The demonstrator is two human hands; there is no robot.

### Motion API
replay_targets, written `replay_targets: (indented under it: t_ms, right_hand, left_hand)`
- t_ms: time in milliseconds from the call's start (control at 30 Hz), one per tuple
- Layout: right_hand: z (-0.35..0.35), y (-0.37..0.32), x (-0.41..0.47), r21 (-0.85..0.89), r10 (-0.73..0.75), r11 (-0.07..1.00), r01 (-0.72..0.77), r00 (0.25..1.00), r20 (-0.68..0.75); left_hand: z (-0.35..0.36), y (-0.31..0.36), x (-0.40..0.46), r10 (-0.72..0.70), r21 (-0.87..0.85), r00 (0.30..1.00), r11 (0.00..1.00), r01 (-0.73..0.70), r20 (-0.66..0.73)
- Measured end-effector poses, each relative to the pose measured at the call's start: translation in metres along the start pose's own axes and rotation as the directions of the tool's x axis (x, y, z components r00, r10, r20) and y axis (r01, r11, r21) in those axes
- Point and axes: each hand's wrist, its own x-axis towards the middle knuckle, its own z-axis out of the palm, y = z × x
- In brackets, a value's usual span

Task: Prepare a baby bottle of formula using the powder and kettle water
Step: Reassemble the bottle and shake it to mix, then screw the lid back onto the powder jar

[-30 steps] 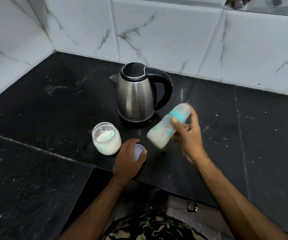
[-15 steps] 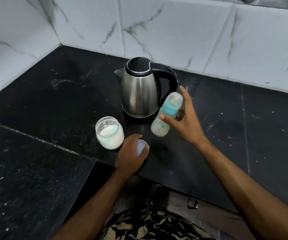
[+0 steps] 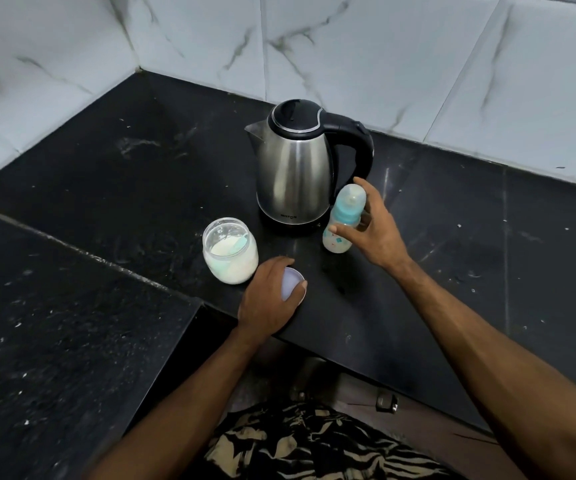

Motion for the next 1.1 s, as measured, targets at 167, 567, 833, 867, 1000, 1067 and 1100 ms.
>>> replay_targets:
  t_ms: [167, 567, 833, 867, 1000, 1067, 1100]
  right_hand:
    - [0.007, 0.008, -0.002, 0.020, 0.019, 1.000, -0.018, 0.999, -0.030]
    - [0.018, 0.026, -0.021, 0.015, 0.120, 0.993, -0.120, 0.987, -0.104]
    - [0.042, 0.015, -0.092, 0.024, 0.164, 0.986, -0.163, 0.965, -0.207]
    - [0.045, 0.015, -0.097, 0.011, 0.155, 0.988, -0.155, 0.971, -0.180]
    - [0.055, 0.009, -0.106, -0.008, 0.134, 0.991, -0.136, 0.984, -0.119]
    - [0.058, 0.006, -0.108, 0.010, 0.139, 0.990, -0.138, 0.989, -0.047]
    - [0.059, 0.005, -0.109, 0.023, 0.132, 0.991, -0.132, 0.991, 0.012]
  left_hand:
    - [0.000, 0.000, 0.001, -0.003, -0.002, 1.000, 1.000, 0.003, 0.007]
    - [-0.008, 0.006, 0.000, -0.054, -0.090, 0.998, 0.994, 0.055, 0.014]
    - [-0.011, -0.002, -0.027, 0.015, -0.035, 0.999, 0.999, -0.013, 0.048]
    - [-0.011, -0.003, -0.027, 0.014, -0.016, 0.999, 1.000, -0.013, 0.044]
    - [-0.014, 0.006, -0.025, -0.058, -0.049, 0.997, 0.997, 0.060, 0.044]
    - [-0.019, 0.018, -0.022, -0.223, -0.203, 0.974, 0.952, 0.228, 0.046]
    - [-0.022, 0.024, -0.020, -0.314, -0.301, 0.948, 0.900, 0.316, 0.056]
